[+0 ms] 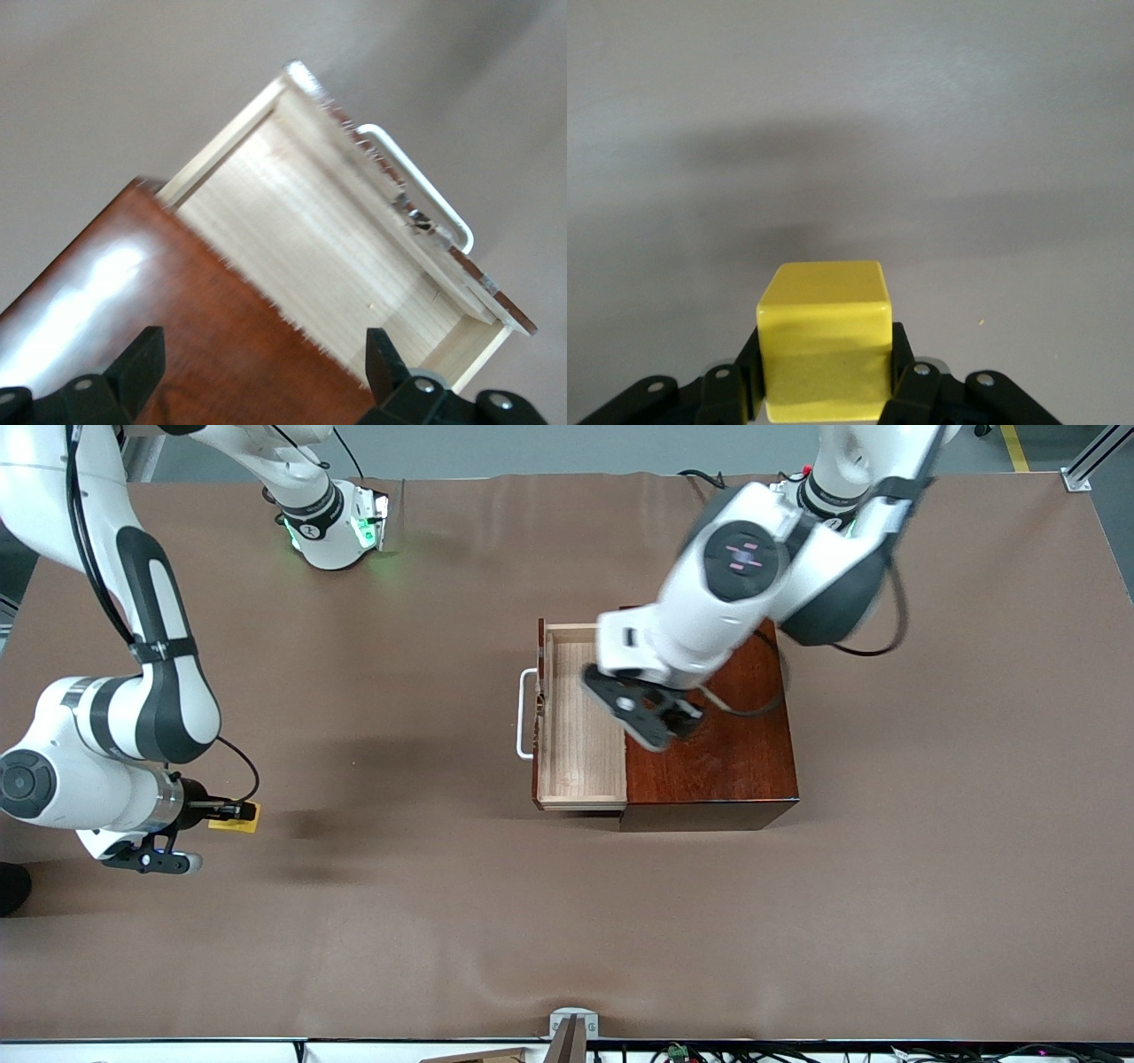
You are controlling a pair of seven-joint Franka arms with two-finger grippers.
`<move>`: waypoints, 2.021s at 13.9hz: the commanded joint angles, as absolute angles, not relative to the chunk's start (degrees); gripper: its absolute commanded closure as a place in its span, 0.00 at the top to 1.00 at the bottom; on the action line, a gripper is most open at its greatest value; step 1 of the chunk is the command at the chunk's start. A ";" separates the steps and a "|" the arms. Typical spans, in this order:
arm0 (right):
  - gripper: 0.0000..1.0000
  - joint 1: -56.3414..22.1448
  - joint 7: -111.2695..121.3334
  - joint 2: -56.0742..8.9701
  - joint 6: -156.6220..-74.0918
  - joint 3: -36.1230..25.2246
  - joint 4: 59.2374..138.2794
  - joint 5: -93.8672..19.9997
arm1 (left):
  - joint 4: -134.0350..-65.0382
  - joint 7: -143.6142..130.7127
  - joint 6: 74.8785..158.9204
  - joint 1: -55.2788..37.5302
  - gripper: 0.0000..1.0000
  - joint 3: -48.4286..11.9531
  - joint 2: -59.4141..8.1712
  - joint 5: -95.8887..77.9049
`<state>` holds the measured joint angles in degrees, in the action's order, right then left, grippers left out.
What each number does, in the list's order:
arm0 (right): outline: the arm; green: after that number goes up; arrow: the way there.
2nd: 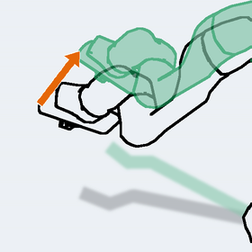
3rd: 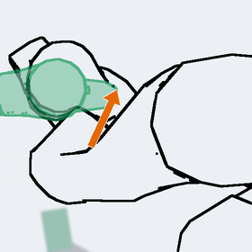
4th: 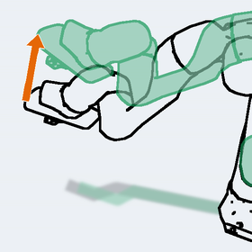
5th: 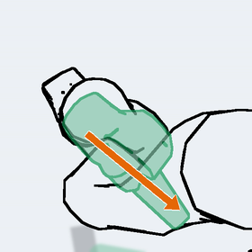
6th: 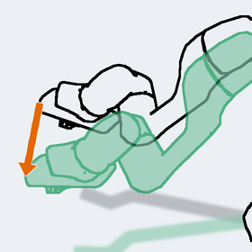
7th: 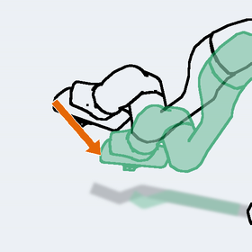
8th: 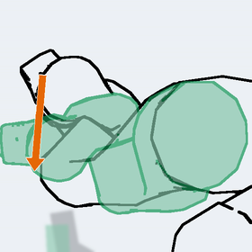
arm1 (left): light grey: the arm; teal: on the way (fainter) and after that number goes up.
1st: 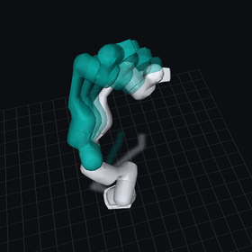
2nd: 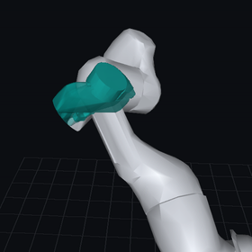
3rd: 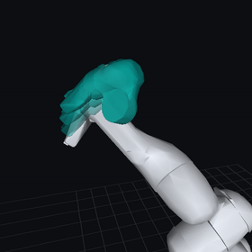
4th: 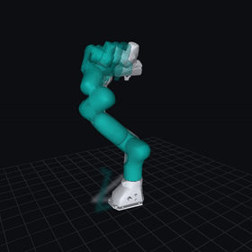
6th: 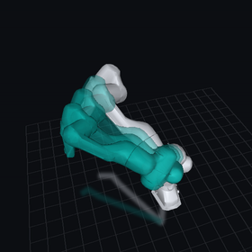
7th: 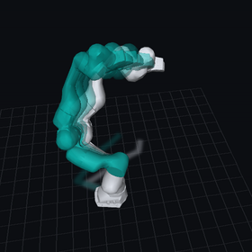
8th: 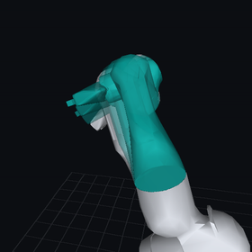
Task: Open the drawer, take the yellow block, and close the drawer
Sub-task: 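Carry the cube away with the right gripper while the left gripper pushes the drawer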
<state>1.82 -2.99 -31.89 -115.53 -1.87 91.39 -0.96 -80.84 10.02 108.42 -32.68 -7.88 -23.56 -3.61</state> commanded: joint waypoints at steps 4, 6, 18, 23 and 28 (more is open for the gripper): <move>0.00 5.36 1.40 -34.89 -125.12 -0.70 95.95 0.97 | -76.99 14.41 115.11 -44.20 1.00 -7.29 -29.17 5.54; 0.00 5.89 2.98 -34.89 -131.46 -0.70 99.91 0.97 | -76.47 14.76 119.42 -46.92 1.00 -7.21 -31.80 5.54; 1.00 7.03 -0.52 -36.21 -134.03 -0.70 100.99 0.61 | -74.00 31.99 125.07 -47.81 1.00 -6.94 -40.96 5.54; 1.00 6.50 -0.09 -32.97 -129.83 -0.53 100.11 0.62 | -74.09 32.08 124.98 -47.37 1.00 -6.77 -42.54 5.54; 1.00 4.14 -0.09 -22.70 -119.38 -0.18 99.76 0.62 | -74.62 32.70 121.56 -45.27 1.00 -6.77 -41.14 5.54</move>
<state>5.43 0.86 -28.25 -123.01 -0.48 98.08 -0.29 -75.26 31.94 124.11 -46.01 -6.67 -41.68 4.59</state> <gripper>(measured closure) 0.000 0.000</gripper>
